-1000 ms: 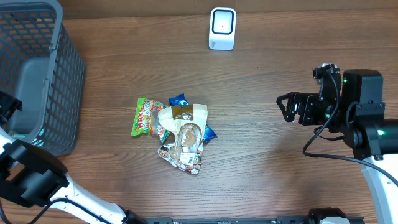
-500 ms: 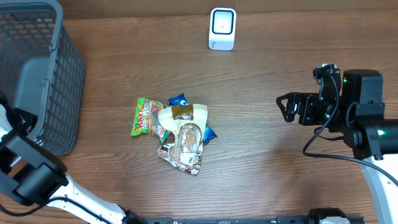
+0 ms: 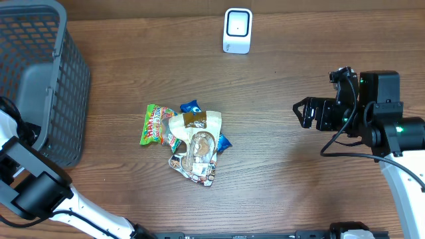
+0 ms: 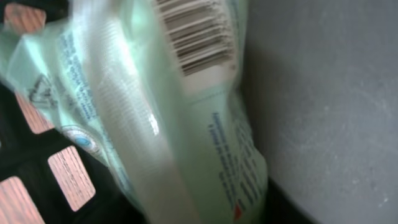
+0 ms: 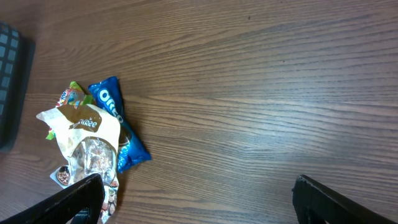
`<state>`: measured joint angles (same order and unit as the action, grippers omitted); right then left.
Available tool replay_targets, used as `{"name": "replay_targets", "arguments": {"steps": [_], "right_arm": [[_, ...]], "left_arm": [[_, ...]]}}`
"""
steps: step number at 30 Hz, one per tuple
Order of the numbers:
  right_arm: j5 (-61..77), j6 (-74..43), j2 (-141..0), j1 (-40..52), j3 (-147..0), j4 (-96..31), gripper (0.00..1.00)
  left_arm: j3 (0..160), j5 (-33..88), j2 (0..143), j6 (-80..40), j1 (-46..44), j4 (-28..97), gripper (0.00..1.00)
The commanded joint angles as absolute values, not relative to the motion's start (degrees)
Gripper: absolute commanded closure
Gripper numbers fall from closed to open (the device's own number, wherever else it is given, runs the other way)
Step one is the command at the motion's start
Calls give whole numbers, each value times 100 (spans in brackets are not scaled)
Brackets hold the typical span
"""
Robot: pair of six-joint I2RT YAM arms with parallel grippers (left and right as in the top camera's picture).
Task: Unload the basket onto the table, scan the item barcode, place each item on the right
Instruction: 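Reach the left gripper into the basket and grasp the mint-green pack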
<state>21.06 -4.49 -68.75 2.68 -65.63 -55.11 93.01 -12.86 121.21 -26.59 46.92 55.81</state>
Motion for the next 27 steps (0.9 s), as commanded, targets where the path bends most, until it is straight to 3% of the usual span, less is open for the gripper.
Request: {"name": "replay_targets", "arguments": {"steps": [1,3,11,27], "right_arm": [[2154,-467,-6845,290,-6746,-5465,3],[2152,-467,-6845,290,-6746,-5459,3],[2154,-469,-6845,290,-6746,-5411,3],[2296,-471,-6845,290,-6746,-5089,3]], "left_arm": [[9194,-1011,12138,-2679,4716,5564,85],[9225,-733,12132,-2534,4696,5559,96],[10219,152,12062,-2001,4512,5854,96],[14156,412,11314,-823,3170,8086,96]]}}
